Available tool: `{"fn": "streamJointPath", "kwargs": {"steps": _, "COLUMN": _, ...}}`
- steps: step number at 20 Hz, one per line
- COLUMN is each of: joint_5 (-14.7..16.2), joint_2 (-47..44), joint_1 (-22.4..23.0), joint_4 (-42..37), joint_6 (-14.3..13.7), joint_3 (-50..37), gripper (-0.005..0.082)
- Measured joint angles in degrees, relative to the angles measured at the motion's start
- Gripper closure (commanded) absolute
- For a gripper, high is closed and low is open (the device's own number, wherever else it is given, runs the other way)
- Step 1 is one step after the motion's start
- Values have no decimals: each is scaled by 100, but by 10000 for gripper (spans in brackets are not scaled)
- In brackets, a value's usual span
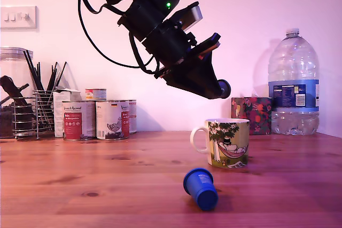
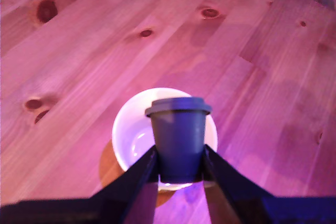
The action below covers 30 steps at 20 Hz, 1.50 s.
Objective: Pick up the coffee capsules from the table one by one and drop them inside the nearest coffee cup
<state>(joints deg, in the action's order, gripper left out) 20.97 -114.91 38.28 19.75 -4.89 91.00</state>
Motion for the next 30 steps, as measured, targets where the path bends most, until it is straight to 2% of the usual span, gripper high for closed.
{"fn": "streamJointPath", "kwargs": {"steps": 3, "joint_5": 0, "joint_2": 0, "joint_1": 7, "joint_4": -11, "joint_6": -24, "joint_3": 0, "gripper": 736}}
{"fn": "streamJointPath", "kwargs": {"steps": 4, "joint_5": 0, "joint_2": 0, "joint_1": 7, "joint_4": -11, "joint_6": -24, "joint_3": 0, "gripper": 698}}
{"fn": "streamJointPath", "kwargs": {"steps": 6, "joint_5": -4, "joint_2": 0, "joint_1": 9, "joint_4": -15, "joint_6": -24, "joint_3": 0, "gripper": 609}}
{"fn": "streamJointPath", "kwargs": {"steps": 9, "joint_5": -118, "joint_2": 0, "joint_1": 15, "joint_4": -127, "joint_6": -26, "joint_3": 0, "gripper": 354}}
{"fn": "streamJointPath", "kwargs": {"steps": 10, "joint_5": -157, "joint_2": 0, "joint_1": 17, "joint_4": -162, "joint_6": -26, "joint_3": 0, "gripper": 310}}
{"fn": "streamJointPath", "kwargs": {"steps": 16, "joint_5": -197, "joint_2": 0, "joint_1": 22, "joint_4": -179, "joint_6": -70, "joint_3": 0, "gripper": 307}}
{"fn": "streamJointPath", "kwargs": {"steps": 18, "joint_5": -197, "joint_2": 0, "joint_1": 22, "joint_4": -179, "joint_6": -70, "joint_3": 0, "gripper": 333}}
{"fn": "streamJointPath", "kwargs": {"steps": 20, "joint_5": -197, "joint_2": 0, "joint_1": 22, "joint_4": -179, "joint_6": -72, "joint_3": 0, "gripper": 427}}
{"fn": "streamJointPath", "kwargs": {"steps": 21, "joint_5": -197, "joint_2": 0, "joint_1": 22, "joint_4": -179, "joint_6": -72, "joint_3": 0, "gripper": 504}}
{"fn": "streamJointPath", "kwargs": {"steps": 23, "joint_5": -197, "joint_2": 0, "joint_1": 22, "joint_4": -177, "joint_6": -79, "joint_3": 0, "gripper": 731}}
{"fn": "streamJointPath", "kwargs": {"steps": 24, "joint_5": -197, "joint_2": 0, "joint_1": 22, "joint_4": -179, "joint_6": -90, "joint_3": 0, "gripper": 792}}
{"fn": "streamJointPath", "kwargs": {"steps": 28, "joint_5": -197, "joint_2": 2, "joint_1": 20, "joint_4": -144, "joint_6": -118, "joint_3": 2, "gripper": 789}}
{"fn": "streamJointPath", "kwargs": {"steps": 30, "joint_5": -197, "joint_2": 46, "joint_1": 15, "joint_4": -39, "joint_6": -216, "joint_3": 2, "gripper": 789}}
